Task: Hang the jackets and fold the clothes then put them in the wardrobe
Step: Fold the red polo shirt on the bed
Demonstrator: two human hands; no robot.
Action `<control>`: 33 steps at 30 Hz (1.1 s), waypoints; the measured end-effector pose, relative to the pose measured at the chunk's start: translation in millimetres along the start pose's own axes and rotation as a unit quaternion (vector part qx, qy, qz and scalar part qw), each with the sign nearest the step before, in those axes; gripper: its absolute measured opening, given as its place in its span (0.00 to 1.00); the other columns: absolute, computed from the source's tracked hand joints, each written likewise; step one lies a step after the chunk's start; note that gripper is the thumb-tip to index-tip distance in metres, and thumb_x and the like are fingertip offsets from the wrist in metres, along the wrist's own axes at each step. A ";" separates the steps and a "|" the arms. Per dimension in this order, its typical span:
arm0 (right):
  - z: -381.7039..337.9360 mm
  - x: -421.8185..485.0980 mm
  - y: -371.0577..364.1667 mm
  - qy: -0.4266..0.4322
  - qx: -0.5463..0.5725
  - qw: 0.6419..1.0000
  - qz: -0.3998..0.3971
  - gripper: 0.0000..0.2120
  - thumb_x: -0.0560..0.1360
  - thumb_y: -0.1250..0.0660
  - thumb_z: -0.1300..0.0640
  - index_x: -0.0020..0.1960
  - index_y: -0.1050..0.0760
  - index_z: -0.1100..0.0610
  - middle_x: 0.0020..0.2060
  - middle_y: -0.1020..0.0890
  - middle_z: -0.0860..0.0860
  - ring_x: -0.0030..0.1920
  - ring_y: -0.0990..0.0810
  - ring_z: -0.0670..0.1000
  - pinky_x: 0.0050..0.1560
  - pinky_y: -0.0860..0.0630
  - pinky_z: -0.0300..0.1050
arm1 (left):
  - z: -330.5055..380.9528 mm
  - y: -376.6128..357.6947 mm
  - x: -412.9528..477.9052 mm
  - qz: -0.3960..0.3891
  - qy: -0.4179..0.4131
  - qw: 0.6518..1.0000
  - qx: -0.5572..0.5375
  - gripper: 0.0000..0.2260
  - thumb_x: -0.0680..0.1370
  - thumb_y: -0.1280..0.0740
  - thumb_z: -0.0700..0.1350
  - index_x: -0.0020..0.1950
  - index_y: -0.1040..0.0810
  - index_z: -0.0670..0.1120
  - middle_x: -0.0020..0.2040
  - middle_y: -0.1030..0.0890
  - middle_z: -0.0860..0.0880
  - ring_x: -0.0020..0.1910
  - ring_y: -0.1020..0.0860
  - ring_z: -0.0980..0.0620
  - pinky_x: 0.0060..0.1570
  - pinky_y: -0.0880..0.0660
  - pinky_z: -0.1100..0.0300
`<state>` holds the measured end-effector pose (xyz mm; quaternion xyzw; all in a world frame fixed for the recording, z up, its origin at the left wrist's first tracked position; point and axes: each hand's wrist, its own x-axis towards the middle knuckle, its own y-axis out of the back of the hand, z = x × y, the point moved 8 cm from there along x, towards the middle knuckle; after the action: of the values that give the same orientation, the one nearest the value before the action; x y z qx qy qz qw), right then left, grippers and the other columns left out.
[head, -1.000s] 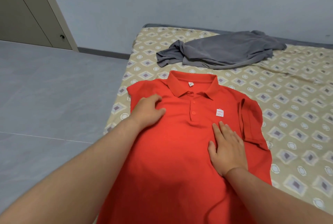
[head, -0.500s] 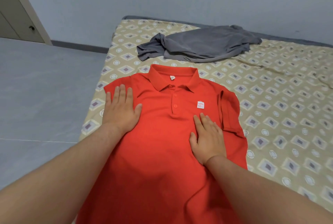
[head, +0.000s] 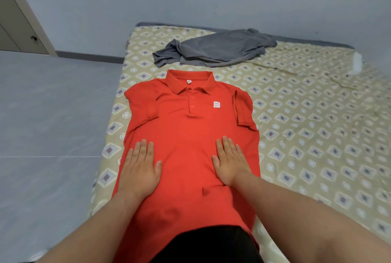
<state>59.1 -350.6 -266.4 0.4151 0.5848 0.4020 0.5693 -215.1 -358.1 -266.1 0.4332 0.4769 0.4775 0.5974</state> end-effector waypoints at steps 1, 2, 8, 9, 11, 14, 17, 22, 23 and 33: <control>2.1 -11.6 -3.3 0.007 0.005 1.000 -0.009 0.31 0.83 0.58 0.43 0.82 0.59 0.54 0.81 0.57 0.54 0.80 0.60 0.52 0.79 0.62 0.50 | -0.7 -1.4 -11.9 -0.007 0.000 1.000 -0.001 0.39 0.74 0.66 0.60 0.81 0.48 0.43 0.81 0.48 0.42 0.80 0.50 0.46 0.78 0.57 0.52; 4.1 -22.7 -5.7 0.015 0.006 1.000 -0.011 0.30 0.83 0.58 0.43 0.82 0.59 0.53 0.81 0.57 0.54 0.80 0.60 0.52 0.78 0.63 0.50 | -1.6 -3.0 -23.3 -0.012 0.000 1.000 -0.002 0.39 0.74 0.66 0.61 0.81 0.48 0.44 0.81 0.49 0.43 0.80 0.51 0.46 0.78 0.58 0.52; 17.6 -83.7 -9.1 0.024 0.029 0.999 0.004 0.30 0.83 0.51 0.46 0.82 0.54 0.54 0.81 0.52 0.55 0.81 0.54 0.54 0.79 0.57 0.50 | -14.5 -4.4 -85.5 -0.023 -0.001 0.999 -0.024 0.39 0.73 0.65 0.62 0.82 0.50 0.46 0.81 0.49 0.45 0.80 0.52 0.47 0.77 0.58 0.53; 23.1 -93.5 -6.7 0.007 0.063 0.998 0.018 0.30 0.83 0.47 0.47 0.82 0.50 0.55 0.81 0.49 0.56 0.80 0.50 0.55 0.79 0.53 0.50 | -19.3 -2.8 -95.4 -0.016 0.006 0.999 -0.031 0.37 0.75 0.62 0.62 0.81 0.49 0.46 0.81 0.48 0.45 0.80 0.51 0.47 0.78 0.58 0.53; 39.0 -114.3 -2.6 -0.050 0.143 0.987 0.051 0.29 0.80 0.41 0.48 0.78 0.40 0.58 0.77 0.39 0.59 0.77 0.40 0.59 0.76 0.43 0.50 | -32.3 1.7 -115.2 0.002 0.045 0.998 -0.044 0.32 0.80 0.51 0.61 0.81 0.44 0.45 0.80 0.43 0.45 0.80 0.46 0.46 0.78 0.51 0.50; 69.9 -152.6 -5.6 -0.172 0.210 0.957 0.099 0.21 0.76 0.36 0.47 0.64 0.28 0.59 0.60 0.26 0.58 0.61 0.26 0.60 0.63 0.29 0.52 | -54.1 12.5 -139.5 0.027 0.150 0.984 -0.092 0.29 0.76 0.34 0.59 0.70 0.29 0.42 0.69 0.27 0.39 0.66 0.29 0.37 0.63 0.31 0.43; 81.7 -174.4 -18.8 -0.246 0.292 0.922 0.058 0.12 0.76 0.37 0.49 0.49 0.26 0.58 0.47 0.23 0.56 0.44 0.23 0.54 0.48 0.27 0.47 | -72.6 5.4 -150.4 -0.055 0.285 0.911 -0.294 0.25 0.70 0.26 0.53 0.58 0.28 0.39 0.53 0.20 0.36 0.50 0.20 0.37 0.49 0.24 0.48; 53.5 -200.5 -37.3 -0.263 0.529 0.792 -0.156 0.14 0.76 0.41 0.48 0.34 0.31 0.54 0.27 0.27 0.53 0.25 0.33 0.50 0.28 0.36 0.40 | -60.9 -28.4 -195.6 -0.329 0.296 0.807 -0.390 0.07 0.76 0.31 0.37 0.46 0.22 0.32 0.36 0.19 0.33 0.30 0.23 0.43 0.35 0.29 0.55; 45.8 -206.8 -40.0 -0.260 0.559 0.763 -0.197 0.13 0.74 0.40 0.50 0.32 0.33 0.53 0.26 0.29 0.52 0.24 0.34 0.50 0.26 0.38 0.38 | -60.0 -28.8 -204.4 -0.359 0.292 0.798 -0.386 0.06 0.76 0.33 0.36 0.44 0.23 0.33 0.33 0.21 0.35 0.27 0.25 0.44 0.31 0.31 0.59; 64.9 -231.1 2.6 -0.257 0.697 0.663 -0.096 0.11 0.82 0.38 0.53 0.52 0.21 0.58 0.27 0.23 0.49 0.26 0.26 0.45 0.31 0.19 0.41 | -77.0 55.8 -176.7 -0.006 0.289 0.673 -0.681 0.03 0.82 0.41 0.36 0.52 0.28 0.40 0.25 0.29 0.48 0.20 0.26 0.56 0.21 0.26 0.65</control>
<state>125.7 -567.9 -189.1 0.7190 0.5612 -0.3020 0.2772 -315.4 -517.8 -197.3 -0.2560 0.1709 0.7674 0.5625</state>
